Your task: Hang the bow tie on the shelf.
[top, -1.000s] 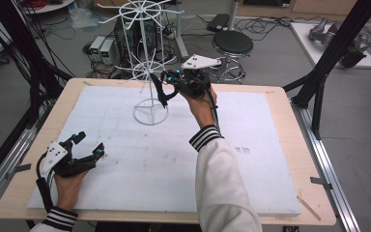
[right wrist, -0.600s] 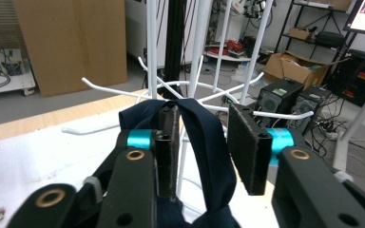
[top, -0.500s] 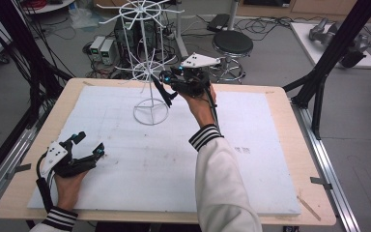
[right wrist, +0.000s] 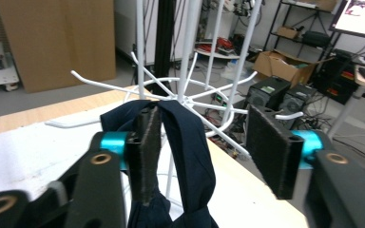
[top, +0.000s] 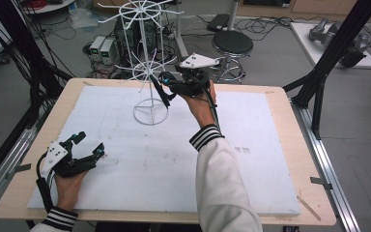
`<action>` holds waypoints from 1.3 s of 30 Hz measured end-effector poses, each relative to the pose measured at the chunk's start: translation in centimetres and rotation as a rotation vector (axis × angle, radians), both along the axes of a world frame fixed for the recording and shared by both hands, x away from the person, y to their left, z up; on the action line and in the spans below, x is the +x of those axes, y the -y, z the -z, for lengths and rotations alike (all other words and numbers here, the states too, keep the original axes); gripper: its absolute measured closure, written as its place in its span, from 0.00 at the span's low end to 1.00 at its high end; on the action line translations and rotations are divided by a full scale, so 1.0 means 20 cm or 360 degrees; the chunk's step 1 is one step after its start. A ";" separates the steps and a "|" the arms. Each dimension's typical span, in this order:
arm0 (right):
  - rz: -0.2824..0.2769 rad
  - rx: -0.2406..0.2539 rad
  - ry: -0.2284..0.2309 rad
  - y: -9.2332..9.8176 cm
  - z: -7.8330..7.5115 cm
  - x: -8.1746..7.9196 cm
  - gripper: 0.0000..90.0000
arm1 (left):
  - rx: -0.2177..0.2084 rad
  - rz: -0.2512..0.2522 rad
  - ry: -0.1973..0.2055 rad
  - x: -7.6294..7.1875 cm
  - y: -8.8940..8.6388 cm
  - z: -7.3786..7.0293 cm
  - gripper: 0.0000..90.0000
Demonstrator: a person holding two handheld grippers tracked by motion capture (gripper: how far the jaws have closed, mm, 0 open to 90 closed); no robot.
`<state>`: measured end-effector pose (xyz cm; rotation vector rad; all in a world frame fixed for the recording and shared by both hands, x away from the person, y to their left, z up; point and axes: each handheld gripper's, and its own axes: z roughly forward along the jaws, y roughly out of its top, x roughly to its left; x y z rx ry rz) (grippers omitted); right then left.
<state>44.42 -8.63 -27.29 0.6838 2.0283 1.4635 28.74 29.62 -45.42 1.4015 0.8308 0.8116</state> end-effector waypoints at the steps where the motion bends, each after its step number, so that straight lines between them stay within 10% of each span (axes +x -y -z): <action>1: 0.0000 0.0000 0.0000 0.00 0.00 0.00 0.47 | 0.0000 0.0000 0.0000 0.00 0.00 0.00 0.18; 16: 0.0122 -0.0121 -0.0074 0.00 -0.05 0.02 0.33 | 0.0002 0.0001 0.0000 0.00 0.00 0.00 0.18; 25: 0.0112 -0.0048 -0.0059 0.05 -0.08 -0.02 0.26 | -0.0008 -0.0006 -0.0005 0.00 0.00 0.00 0.18; 39: 0.0079 0.0084 0.0003 0.48 0.01 -0.48 0.17 | 0.0005 -0.0012 -0.0005 0.00 0.00 0.00 0.18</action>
